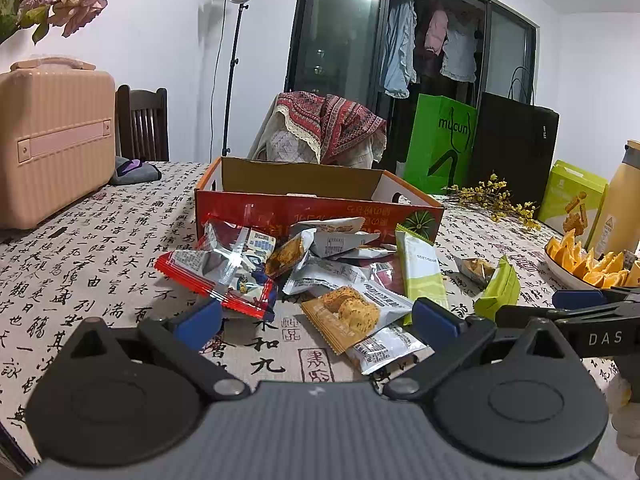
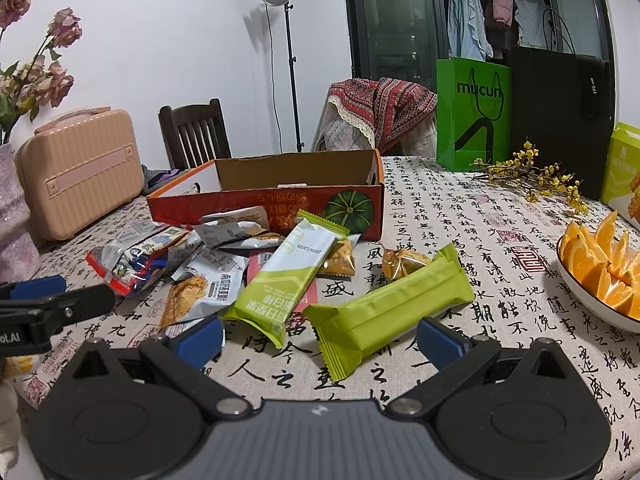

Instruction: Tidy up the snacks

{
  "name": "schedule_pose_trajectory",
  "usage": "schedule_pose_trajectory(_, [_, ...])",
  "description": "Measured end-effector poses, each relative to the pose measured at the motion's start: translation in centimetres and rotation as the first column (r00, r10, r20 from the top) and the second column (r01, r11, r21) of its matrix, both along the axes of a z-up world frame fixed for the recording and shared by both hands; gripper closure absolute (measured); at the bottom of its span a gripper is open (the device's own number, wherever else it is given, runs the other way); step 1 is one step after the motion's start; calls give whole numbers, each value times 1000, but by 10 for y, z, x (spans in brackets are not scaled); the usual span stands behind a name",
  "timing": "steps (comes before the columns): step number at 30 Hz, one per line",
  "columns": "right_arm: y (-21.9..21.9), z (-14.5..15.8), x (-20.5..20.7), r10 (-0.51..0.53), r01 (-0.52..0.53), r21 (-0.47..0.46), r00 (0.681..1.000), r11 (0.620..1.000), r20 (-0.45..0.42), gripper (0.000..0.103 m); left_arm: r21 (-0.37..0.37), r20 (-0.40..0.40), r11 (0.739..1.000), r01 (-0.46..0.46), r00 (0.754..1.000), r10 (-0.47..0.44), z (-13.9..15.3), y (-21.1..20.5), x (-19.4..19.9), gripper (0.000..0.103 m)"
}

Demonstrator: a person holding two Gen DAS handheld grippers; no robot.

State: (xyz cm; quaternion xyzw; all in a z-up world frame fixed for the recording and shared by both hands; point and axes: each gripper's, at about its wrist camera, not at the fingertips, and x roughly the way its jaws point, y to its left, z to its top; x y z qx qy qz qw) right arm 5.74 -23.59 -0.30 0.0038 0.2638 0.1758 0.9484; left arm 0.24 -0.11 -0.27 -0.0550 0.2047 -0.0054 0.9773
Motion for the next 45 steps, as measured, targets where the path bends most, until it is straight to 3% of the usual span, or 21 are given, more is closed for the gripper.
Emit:
schedule_pose_trajectory(33, [2,-3,4,-6,6,-5,1000,1000,-4,0,-5,-5,1000,-4,1000,4,-3,1,1,0])
schedule_pose_trajectory(43, [-22,2,48,-156,157,6,985,988,-68,2,-7,5,999,-34,999,34,3,10,12,0])
schedule_pose_trajectory(45, [-24,0,64,-188,189,2,977,982,-99,7,-9,5,999,-41,999,41,4,11,15,0])
